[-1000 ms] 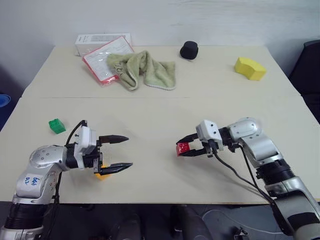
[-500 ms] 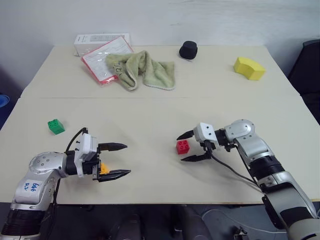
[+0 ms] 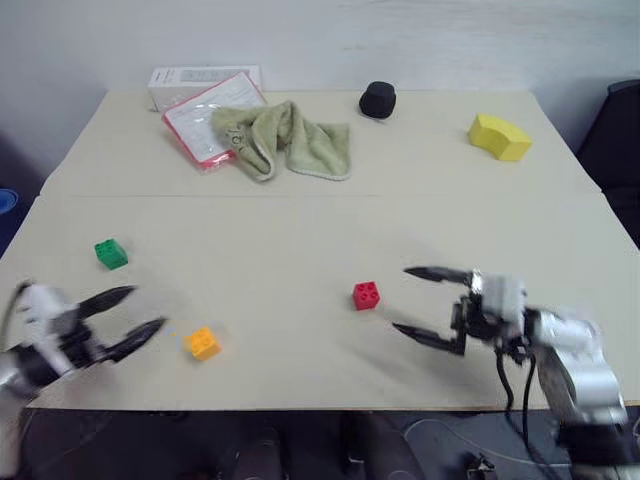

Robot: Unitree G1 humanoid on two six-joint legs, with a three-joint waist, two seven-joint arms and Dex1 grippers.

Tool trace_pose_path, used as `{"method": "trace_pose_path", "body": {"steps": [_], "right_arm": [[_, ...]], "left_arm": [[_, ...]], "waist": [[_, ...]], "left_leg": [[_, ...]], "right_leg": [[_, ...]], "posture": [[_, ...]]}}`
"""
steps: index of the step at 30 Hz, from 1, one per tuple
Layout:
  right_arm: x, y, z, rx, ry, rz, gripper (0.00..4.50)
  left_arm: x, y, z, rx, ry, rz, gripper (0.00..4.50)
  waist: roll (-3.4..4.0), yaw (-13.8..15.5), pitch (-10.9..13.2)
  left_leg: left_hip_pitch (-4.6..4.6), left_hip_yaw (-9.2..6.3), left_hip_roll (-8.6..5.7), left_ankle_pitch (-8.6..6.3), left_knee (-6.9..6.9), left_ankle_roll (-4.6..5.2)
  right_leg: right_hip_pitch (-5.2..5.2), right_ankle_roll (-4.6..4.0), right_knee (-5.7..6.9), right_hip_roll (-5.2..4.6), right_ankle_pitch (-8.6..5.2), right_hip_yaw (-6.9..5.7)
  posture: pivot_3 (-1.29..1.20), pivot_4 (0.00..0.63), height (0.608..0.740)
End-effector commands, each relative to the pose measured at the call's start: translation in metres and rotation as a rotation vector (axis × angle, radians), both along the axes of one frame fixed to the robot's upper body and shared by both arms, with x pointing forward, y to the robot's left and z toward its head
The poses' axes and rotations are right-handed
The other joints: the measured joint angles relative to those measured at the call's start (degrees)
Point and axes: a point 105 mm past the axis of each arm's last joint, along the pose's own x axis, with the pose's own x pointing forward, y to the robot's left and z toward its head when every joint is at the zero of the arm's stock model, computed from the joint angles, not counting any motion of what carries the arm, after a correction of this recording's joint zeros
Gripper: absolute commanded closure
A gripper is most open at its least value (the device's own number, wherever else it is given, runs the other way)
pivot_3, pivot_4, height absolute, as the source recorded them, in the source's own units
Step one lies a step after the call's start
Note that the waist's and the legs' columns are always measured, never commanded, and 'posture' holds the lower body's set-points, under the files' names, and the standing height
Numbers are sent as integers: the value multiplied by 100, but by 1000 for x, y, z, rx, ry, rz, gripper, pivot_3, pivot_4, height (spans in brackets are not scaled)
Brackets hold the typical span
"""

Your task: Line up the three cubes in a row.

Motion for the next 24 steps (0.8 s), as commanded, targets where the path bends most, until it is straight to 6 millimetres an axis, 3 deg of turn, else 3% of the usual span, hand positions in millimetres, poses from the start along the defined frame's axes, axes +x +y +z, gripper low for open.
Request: {"method": "trace_pose_path", "body": {"steps": [1,3,5,10,13,17,20,24], "right_arm": [[-8,-4,24,72,-139,-87,22],[-9,-13,24,137,-108,-153,22],[-5,-21,27,176,-127,-230,22],[-2,-18,28,176,-125,-228,22],[-1,-15,28,175,-120,-214,22],[-2,-2,21,119,-102,-141,22],[-2,5,18,115,-93,-118,22],[0,12,19,125,-95,-106,22]], "left_arm": [[-20,38,3,-13,-80,260,0],[-34,53,-3,-126,-129,442,0],[-39,49,-13,-184,-155,547,0],[-19,34,-10,-218,-246,661,0],[15,19,-2,-207,-260,686,0],[56,17,19,-143,-292,832,0],[86,-6,24,-158,-265,815,0],[109,-13,22,-124,-224,834,0]], "waist": [[-2,15,-1],[-5,37,-1],[-8,46,-3],[-60,170,-21],[-71,205,-28],[-76,203,-31],[-79,168,-33],[-79,165,-33]], "left_leg": [[6,0,-1,3,3,5],[33,-5,0,-4,6,-5],[72,-10,7,-24,-2,-20],[78,-11,6,-20,-6,0],[78,-11,6,-20,-6,0],[80,-10,5,-17,-6,4],[81,-4,5,-19,-7,3],[79,2,7,-14,-8,-10]], "right_leg": [[9,0,0,-3,11,1],[45,-3,-12,-3,13,-3],[91,-7,-30,0,10,-6],[100,-4,-40,6,9,-7],[101,-4,-40,6,9,-6],[103,-4,-38,9,10,-6],[103,-2,-38,10,10,-4],[98,-2,-37,13,10,-4]], "posture": [[0,150,740],[0,150,740],[0,150,740],[0,150,740],[0,150,740],[0,150,740],[0,150,740],[0,150,740]]}}
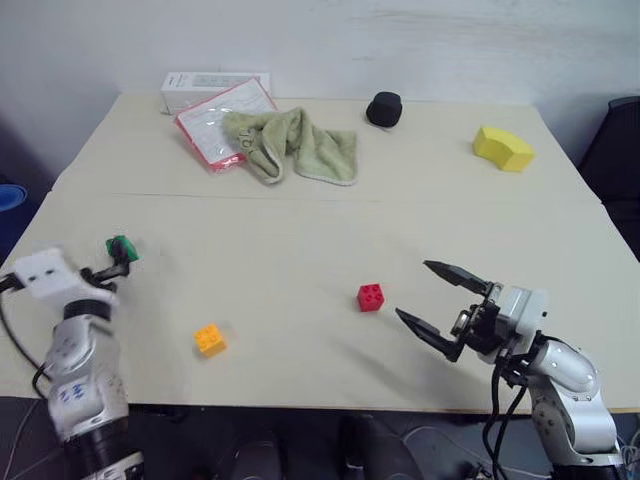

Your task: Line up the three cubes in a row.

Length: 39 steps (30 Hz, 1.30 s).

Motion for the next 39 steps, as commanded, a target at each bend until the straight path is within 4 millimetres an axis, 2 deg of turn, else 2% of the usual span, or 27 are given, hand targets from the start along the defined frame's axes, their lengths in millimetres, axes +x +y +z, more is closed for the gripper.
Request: {"method": "trace_pose_path", "body": {"steps": [1,7,10,14,17,20,23,28,34,37,39], "right_arm": [[-1,6,10,9,-55,6,22],[-1,7,10,18,-61,-14,22],[0,4,10,14,-70,-41,22],[1,5,10,19,-76,-54,22],[1,8,8,20,-72,-49,22],[2,9,7,24,-70,-48,0],[3,9,7,26,-69,-53,0],[3,8,5,27,-69,-65,0],[4,6,5,25,-71,-75,0],[3,5,4,24,-72,-82,0],[2,4,4,22,-73,-85,0]], "left_arm": [[9,6,1,71,48,79,0],[11,16,-1,153,87,242,0],[19,14,-13,61,113,211,0],[24,19,-13,63,104,221,0],[32,14,-13,60,101,180,0],[35,12,-11,30,84,178,490],[35,12,-6,50,79,193,1424],[26,22,-17,36,125,217,3017],[24,30,-11,85,116,193,3049],[33,17,4,65,23,89,3049],[42,-3,18,105,-31,-54,3049]], "waist": [[0,6,0],[-1,30,0],[-1,39,0],[-1,43,0],[-2,28,0],[-2,33,0],[-2,31,0],[-2,26,0],[-2,31,0],[-2,44,0],[-2,51,0]], "left_leg": [[1,0,0,0,0,1],[0,-2,0,-1,0,2],[-1,-2,0,0,0,2],[-1,-2,-2,1,0,2],[-3,-2,0,12,0,-20],[-3,-3,-1,12,0,-20],[-3,-3,-1,12,0,-20],[-2,-3,-1,13,0,-22],[-1,-4,1,13,-1,-22],[-2,-3,0,13,-1,-22],[-5,-5,-1,13,-1,-22]], "right_leg": [[0,0,1,0,0,0],[-1,0,2,-1,0,-2],[-1,0,2,-2,0,-4],[-1,0,3,-4,0,-6],[-3,0,2,-3,0,-7],[-3,0,3,-3,0,-9],[-3,0,3,-3,0,-8],[-3,0,3,-3,0,-8],[-3,0,4,-3,0,-8],[-3,0,3,-5,0,-8],[-3,0,1,-6,0,-10]], "posture": [[0,150,740],[0,150,740],[0,150,740],[0,150,740],[0,150,740],[0,150,740],[0,150,740],[0,150,740],[0,150,740],[0,150,740],[0,150,740]]}}
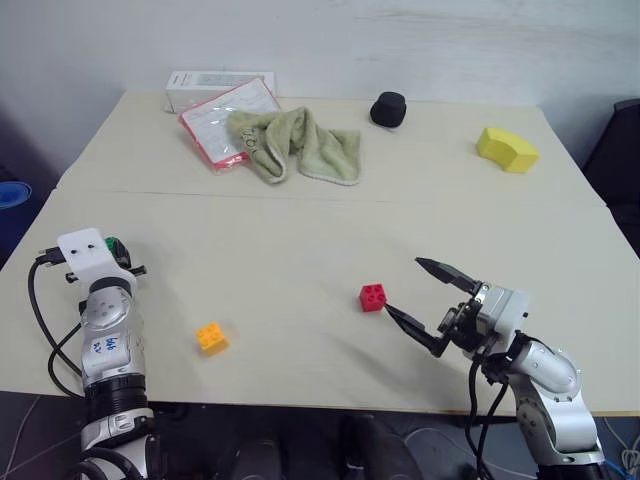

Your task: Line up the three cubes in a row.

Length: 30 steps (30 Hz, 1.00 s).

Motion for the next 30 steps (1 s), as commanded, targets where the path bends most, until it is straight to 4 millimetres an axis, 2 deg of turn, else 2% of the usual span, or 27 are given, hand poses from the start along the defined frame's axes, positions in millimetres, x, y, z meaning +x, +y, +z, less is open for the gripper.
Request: {"method": "trace_pose_path", "body": {"steps": [1,2,4,8,11,14,18,23,26,30], "right_arm": [[-5,-2,8,7,-47,-12,0],[-5,-3,8,4,-47,-15,0],[-7,-7,7,-10,-40,-24,0],[-12,-19,3,-56,-19,-35,0],[-21,-33,-2,-110,10,-31,0],[-28,-46,-6,-167,31,-30,0],[-33,-61,-4,-213,35,-61,0],[-40,-63,-3,-202,40,-112,0],[-45,-62,-6,-187,60,-135,0],[-52,-59,-9,-183,74,-152,0]], "left_arm": [[13,-33,44,85,-153,-258,3049],[15,-47,54,107,-185,-364,3049],[12,-83,77,150,-248,-687,3049],[-9,-132,107,142,-262,-1239,3049],[-24,-170,104,280,-100,-1626,3049],[-31,-197,92,347,22,-1842,3049],[-25,-227,61,487,198,-1968,3049],[-18,-250,32,507,275,-2028,3049],[-20,-259,24,509,276,-2073,3049],[-14,-271,12,522,295,-2049,3049]], "waist": [[0,4,0],[0,2,0],[-1,-9,0],[1,-27,1],[8,-27,4],[15,-28,6],[14,-29,7],[12,-29,7],[12,-31,8],[12,-15,8]], "left_leg": [[-1,0,0,0,0,0],[-2,-1,0,1,0,-1],[-3,0,0,2,0,-3],[-12,-1,0,6,1,-11],[-9,0,-4,7,2,-12],[-4,4,-12,7,2,-5],[-5,6,-13,7,5,-3],[-12,2,-11,7,9,-3],[-16,3,-9,8,10,-3],[-22,-2,-11,7,15,1]], "right_leg": [[0,0,-1,0,0,0],[0,0,-1,0,0,-2],[-1,0,-1,1,0,-2],[-8,-5,1,4,-3,-5],[-7,-6,1,8,-4,-3],[-2,-2,0,8,-6,2],[-2,3,1,17,-7,11],[-8,7,1,24,-8,17],[-12,8,2,23,-9,18],[-12,10,2,17,-9,16]], "posture": [[0,150,740],[0,150,740],[0,150,740],[0,150,740],[0,150,740],[0,150,740],[0,150,740],[0,150,740],[0,150,740],[0,150,740]]}}
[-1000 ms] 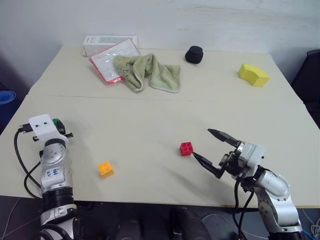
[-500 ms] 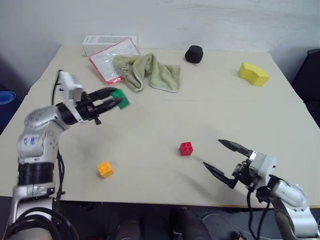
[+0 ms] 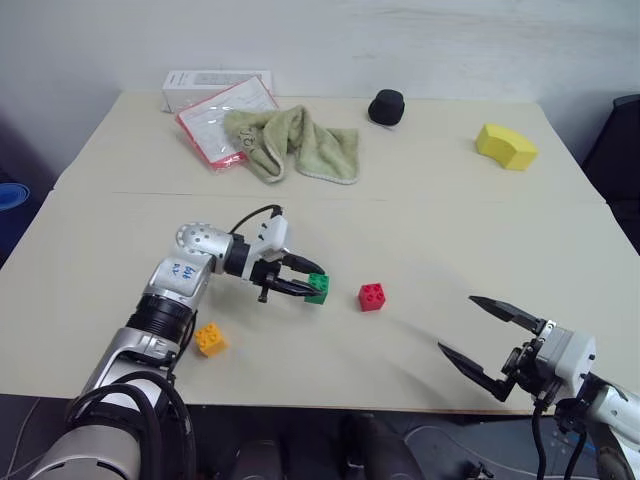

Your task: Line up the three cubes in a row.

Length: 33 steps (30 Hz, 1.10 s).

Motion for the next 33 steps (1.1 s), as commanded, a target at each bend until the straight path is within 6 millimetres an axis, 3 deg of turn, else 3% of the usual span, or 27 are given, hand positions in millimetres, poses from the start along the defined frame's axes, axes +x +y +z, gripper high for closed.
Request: {"method": "trace_pose_path", "body": {"steps": [1,13,14,19,23,28,33], "right_arm": [[-4,2,11,-3,-45,-12,0],[-6,-4,7,-19,-29,-19,0],[-6,-4,7,-18,-28,-18,0],[-2,-5,3,-14,-7,-3,0],[1,-7,0,-11,6,2,0],[3,-5,0,-2,1,33,0],[10,6,8,47,-35,84,0]], "left_arm": [[7,-7,1,11,-51,14,3049],[1,-6,-8,9,-22,-3,3049],[2,-6,-7,0,-33,6,2328],[4,5,8,-26,-93,7,1011],[-5,29,25,-5,-76,-43,1011],[-8,73,60,-59,10,48,1011],[-3,136,56,-33,3,287,26]], "waist": [[-1,2,0],[0,-6,0],[-1,-5,0],[-1,-9,0],[1,-16,1],[2,-15,2],[6,-58,4]], "left_leg": [[-1,0,-2,0,0,2],[-4,-3,-2,-6,2,16],[-4,-3,-2,-6,2,16],[-4,-4,-2,-6,3,17],[-2,-3,0,-2,2,9],[-6,-7,0,-1,7,11],[-3,-7,4,-1,5,12]], "right_leg": [[0,2,0,-3,0,0],[-1,5,-1,-3,1,-3],[-1,5,-1,-3,1,-3],[-1,5,-1,-4,1,-3],[-1,3,1,-1,0,-5],[-1,2,2,-5,-1,-10],[-3,-1,8,-3,-2,-10]], "posture": [[0,150,740],[0,150,740],[0,150,740],[0,150,740],[0,150,740],[0,150,740],[0,150,740]]}}
